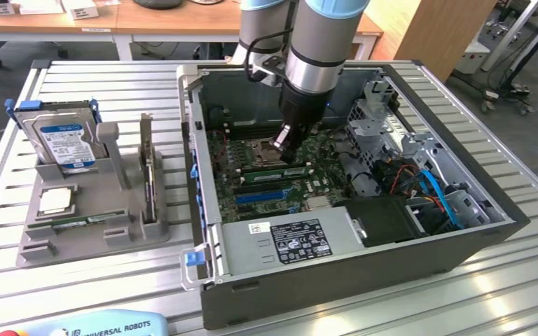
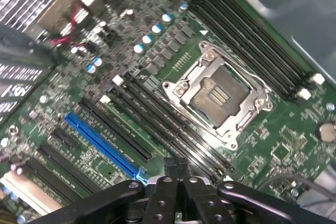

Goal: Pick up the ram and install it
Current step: 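Press down the ram until it locks into place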

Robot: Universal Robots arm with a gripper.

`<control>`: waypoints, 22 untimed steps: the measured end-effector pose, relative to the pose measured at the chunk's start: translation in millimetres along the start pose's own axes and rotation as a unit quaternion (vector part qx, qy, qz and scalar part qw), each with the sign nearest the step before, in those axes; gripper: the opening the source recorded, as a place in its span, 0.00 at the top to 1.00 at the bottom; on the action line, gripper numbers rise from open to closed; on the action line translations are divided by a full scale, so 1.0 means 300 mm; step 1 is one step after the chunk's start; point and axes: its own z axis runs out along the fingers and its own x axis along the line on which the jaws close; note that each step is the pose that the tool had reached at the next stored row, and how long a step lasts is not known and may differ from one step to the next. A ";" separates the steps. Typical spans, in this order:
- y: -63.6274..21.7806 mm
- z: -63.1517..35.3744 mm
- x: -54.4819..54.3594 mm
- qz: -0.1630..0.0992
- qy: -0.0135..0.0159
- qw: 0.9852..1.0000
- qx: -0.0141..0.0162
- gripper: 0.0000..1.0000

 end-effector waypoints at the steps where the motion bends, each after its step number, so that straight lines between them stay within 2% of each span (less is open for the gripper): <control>1: 0.000 0.000 0.000 0.009 0.000 1.000 0.000 0.90; 6: 0.000 0.002 0.000 0.051 -0.001 0.999 0.002 0.90; 11: 0.000 0.003 0.000 0.093 -0.002 0.996 0.004 0.90; 17: 0.000 0.004 0.000 0.143 -0.004 0.990 0.006 0.90; 22: 0.000 0.006 0.000 0.184 -0.005 0.983 0.007 0.90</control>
